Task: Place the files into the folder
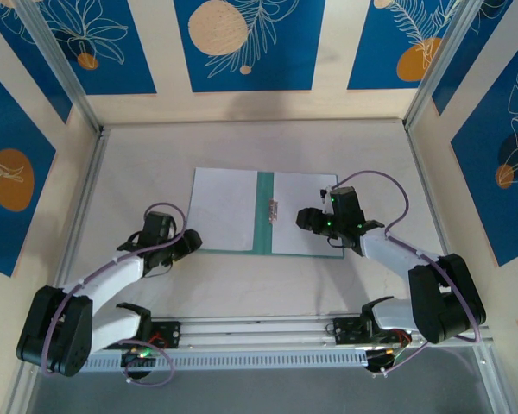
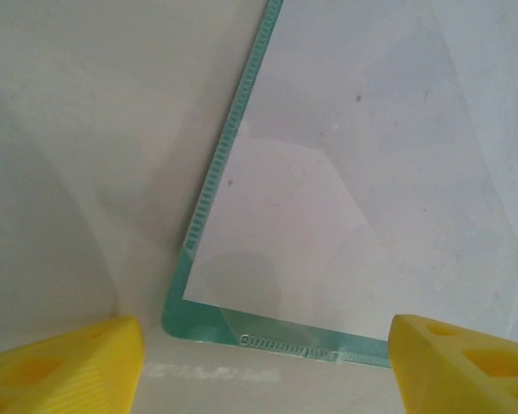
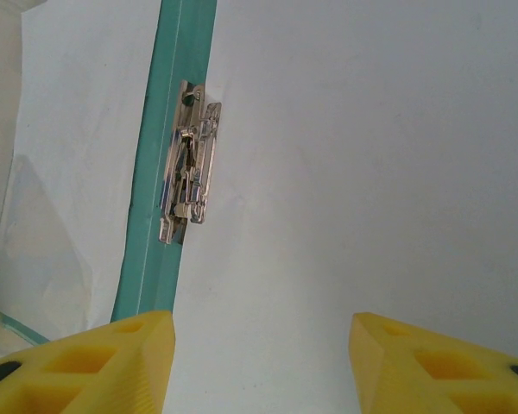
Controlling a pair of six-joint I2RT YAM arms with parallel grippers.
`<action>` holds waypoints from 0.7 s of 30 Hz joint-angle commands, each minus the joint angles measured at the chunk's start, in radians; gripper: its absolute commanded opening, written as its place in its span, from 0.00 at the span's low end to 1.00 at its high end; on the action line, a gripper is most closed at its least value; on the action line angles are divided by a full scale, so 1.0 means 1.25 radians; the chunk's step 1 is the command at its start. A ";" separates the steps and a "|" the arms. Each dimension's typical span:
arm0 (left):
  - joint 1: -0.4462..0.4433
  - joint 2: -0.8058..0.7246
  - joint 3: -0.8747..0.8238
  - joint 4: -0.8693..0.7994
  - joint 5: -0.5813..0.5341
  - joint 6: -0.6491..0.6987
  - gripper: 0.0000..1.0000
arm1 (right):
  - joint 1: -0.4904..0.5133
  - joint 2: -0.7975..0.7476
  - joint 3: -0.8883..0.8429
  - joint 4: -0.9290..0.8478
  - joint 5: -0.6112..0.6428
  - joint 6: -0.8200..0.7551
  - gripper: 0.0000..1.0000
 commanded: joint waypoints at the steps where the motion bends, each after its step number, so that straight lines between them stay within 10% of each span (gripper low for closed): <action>1: 0.013 0.002 0.010 0.021 0.027 -0.009 0.73 | 0.005 -0.003 0.019 -0.013 0.015 -0.019 0.56; 21: 0.044 0.010 -0.015 0.076 0.062 -0.034 0.70 | 0.007 0.024 0.034 -0.026 0.017 -0.023 0.56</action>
